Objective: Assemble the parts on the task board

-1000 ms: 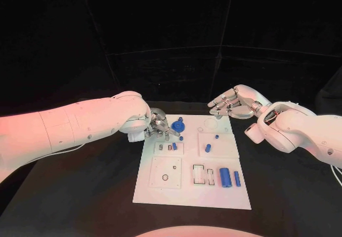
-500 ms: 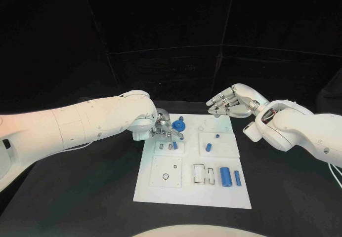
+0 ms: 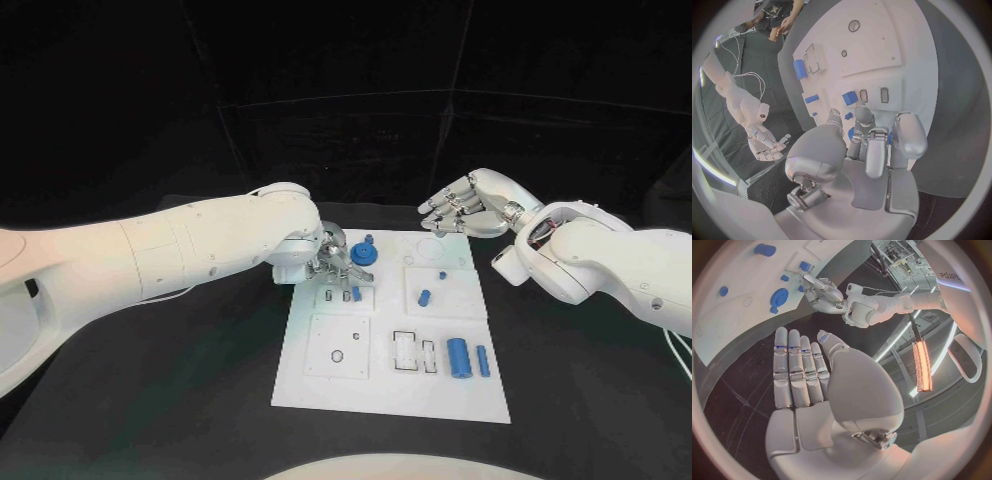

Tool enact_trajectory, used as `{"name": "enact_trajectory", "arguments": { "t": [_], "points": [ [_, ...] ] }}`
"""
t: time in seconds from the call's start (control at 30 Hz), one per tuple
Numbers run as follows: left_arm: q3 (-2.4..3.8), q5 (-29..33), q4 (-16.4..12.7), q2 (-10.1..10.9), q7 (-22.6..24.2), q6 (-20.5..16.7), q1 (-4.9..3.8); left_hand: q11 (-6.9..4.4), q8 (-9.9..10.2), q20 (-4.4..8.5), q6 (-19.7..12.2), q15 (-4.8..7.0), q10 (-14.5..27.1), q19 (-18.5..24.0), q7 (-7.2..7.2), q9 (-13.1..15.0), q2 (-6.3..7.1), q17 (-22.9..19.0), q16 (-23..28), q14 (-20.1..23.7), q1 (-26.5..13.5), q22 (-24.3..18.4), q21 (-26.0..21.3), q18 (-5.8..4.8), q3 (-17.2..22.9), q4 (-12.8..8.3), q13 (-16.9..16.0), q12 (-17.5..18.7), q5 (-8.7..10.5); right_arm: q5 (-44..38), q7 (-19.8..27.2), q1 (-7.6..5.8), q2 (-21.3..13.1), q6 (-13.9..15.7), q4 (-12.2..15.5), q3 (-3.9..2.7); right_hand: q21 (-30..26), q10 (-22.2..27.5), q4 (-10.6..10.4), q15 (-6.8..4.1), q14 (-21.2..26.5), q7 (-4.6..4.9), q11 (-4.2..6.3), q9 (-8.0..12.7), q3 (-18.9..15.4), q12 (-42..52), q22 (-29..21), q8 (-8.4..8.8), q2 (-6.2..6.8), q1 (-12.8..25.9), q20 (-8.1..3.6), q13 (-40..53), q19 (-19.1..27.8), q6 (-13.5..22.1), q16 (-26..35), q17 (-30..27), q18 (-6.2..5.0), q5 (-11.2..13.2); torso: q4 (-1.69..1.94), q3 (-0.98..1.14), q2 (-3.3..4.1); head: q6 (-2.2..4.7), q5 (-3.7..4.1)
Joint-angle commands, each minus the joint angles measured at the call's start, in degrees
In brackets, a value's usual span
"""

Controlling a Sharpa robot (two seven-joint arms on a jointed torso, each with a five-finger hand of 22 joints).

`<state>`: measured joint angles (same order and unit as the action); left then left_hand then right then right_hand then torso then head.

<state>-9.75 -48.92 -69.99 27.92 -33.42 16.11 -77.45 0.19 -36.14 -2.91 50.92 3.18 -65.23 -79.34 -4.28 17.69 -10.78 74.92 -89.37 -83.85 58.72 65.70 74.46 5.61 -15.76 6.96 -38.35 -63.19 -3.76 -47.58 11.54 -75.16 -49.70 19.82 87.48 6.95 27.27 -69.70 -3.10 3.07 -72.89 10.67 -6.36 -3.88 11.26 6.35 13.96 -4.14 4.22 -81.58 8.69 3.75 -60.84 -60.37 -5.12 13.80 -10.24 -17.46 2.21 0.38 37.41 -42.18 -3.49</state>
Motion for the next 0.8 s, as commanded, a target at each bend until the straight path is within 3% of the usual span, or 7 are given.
{"name": "enact_trajectory", "arguments": {
  "t": [0.03,0.23,0.37,0.8],
  "points": [
    [0.03,-0.37,0.18,-0.35,-0.25,1.18,0.04,-0.04,-0.35,0.11,0.43,0.35,-0.25,-0.44,-0.01,0.12,-0.53,13.41,0.22,-5.73,0.12,0.04,0.2,-0.63,0.39,0.0,-0.19,-0.19,-0.34,-0.62,-0.79,-0.13,0.2,0.6,-0.1,-0.05,-0.2,0.1,-0.02,0.33,-0.1,-0.01,-0.21,0.01,0.19,-0.3,-0.11,0.2,0.48,0.26,0.2,-0.05,-0.19,0.43,0.21,-0.1,-0.14,-0.24,-0.14,0.02,-0.03,0.0,-0.08],
    [0.03,-0.37,0.47,-0.7,-0.24,1.47,0.18,-0.14,-0.7,0.19,0.58,0.44,-0.3,-0.48,0.12,0.59,-0.5,13.47,0.19,-5.74,0.49,0.22,0.31,-0.66,0.64,-0.28,-0.33,-0.19,-0.33,-0.64,-1.11,-0.13,0.33,0.68,-0.23,-0.05,-0.27,0.13,-0.1,0.35,-0.08,0.0,-0.22,0.01,0.23,-0.32,-0.15,0.2,0.48,0.39,0.22,-0.05,-0.18,0.46,0.24,-0.14,-0.13,-0.36,-0.08,0.01,0.01,-0.01,0.03],
    [0.03,-0.38,0.56,-0.9,-0.18,1.61,0.35,-0.3,-1.12,0.36,0.26,0.59,-0.32,-0.45,0.27,1.54,-0.8,13.47,0.2,-5.74,2.17,0.32,0.37,-0.68,2.11,-1.54,-0.51,-0.09,-0.41,-0.38,-1.42,-0.13,0.35,0.93,-0.34,-0.05,-0.42,0.15,-0.35,0.4,-0.04,0.02,-0.25,0.01,0.3,-0.34,-0.24,0.2,0.45,0.76,0.28,-0.05,-0.16,0.49,0.27,-0.24,-0.1,-0.49,-0.03,0.01,0.03,-0.01,0.06],
    [0.04,-0.39,1.1,-1.53,-0.16,2.01,0.63,-0.35,-1.31,0.4,0.2,0.64,-0.45,-0.5,0.33,1.91,-0.78,13.56,0.15,-5.76,2.56,0.52,0.49,-0.71,2.59,-1.92,-0.79,-0.18,-0.4,1.68,-1.91,-0.13,0.4,0.81,-0.45,-0.05,-0.52,0.13,-0.54,0.42,-0.05,0.01,-0.25,0.01,0.38,-0.32,-0.31,0.19,0.39,1.0,0.32,-0.04,-0.17,0.49,0.27,-0.29,-0.11,-0.57,-0.03,0.03,0.05,-0.17,0.09]
  ]
}}
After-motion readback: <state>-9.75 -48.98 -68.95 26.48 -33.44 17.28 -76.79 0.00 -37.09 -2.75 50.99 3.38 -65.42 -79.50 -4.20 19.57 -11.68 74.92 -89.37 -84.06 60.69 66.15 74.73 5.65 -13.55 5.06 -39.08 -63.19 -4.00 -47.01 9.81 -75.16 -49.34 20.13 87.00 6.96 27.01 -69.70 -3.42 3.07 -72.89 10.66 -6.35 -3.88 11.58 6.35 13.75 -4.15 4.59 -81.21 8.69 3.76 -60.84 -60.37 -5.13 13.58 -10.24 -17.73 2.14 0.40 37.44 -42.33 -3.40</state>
